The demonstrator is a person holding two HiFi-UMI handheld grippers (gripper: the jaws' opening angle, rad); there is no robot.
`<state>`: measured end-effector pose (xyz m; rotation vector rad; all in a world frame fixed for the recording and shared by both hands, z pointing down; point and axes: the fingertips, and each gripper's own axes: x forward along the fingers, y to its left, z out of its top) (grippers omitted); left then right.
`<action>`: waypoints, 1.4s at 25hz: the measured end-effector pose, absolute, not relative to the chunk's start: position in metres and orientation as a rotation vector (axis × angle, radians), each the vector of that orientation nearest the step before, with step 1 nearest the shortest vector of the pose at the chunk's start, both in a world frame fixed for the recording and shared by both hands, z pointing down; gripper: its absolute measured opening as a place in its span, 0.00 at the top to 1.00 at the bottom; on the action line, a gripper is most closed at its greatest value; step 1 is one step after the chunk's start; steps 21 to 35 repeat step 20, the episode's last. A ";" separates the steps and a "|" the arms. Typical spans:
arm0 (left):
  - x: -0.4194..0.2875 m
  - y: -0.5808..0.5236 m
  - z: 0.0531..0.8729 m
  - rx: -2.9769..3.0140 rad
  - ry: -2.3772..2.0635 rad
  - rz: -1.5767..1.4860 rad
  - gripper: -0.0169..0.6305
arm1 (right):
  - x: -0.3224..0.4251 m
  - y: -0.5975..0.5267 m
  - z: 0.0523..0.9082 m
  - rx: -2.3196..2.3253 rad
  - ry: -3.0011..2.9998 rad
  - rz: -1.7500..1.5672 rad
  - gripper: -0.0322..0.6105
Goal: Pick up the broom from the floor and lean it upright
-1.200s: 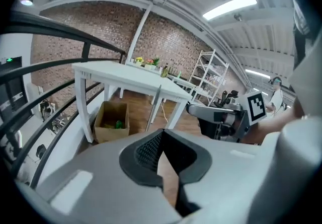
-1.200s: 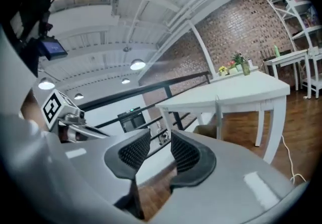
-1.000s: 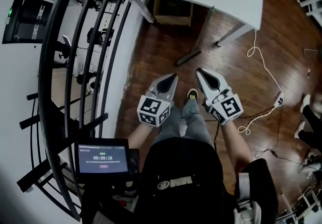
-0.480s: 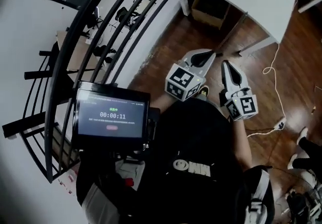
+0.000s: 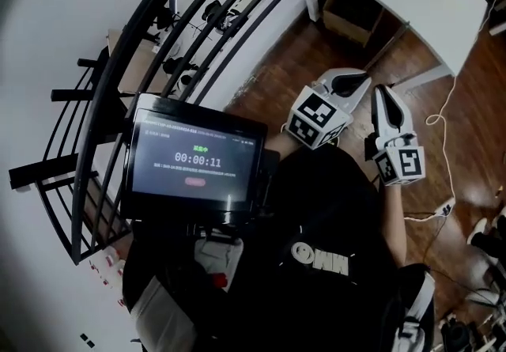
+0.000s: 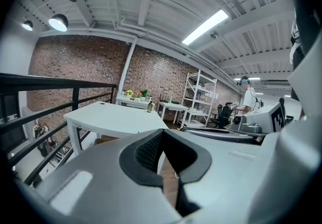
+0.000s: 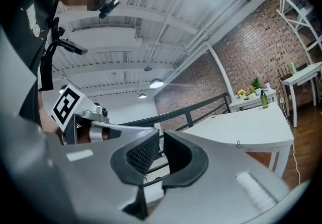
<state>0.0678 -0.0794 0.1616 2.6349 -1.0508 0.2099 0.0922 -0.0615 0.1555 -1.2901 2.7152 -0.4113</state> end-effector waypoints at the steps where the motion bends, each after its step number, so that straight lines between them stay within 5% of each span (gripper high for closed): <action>1: 0.068 -0.074 0.161 2.640 -1.041 0.214 0.95 | 0.092 -0.056 0.156 -1.298 2.717 -0.406 0.92; 35: 0.127 -0.117 0.153 2.679 -1.016 0.247 0.95 | 0.152 -0.107 0.156 -1.357 2.694 -0.365 0.92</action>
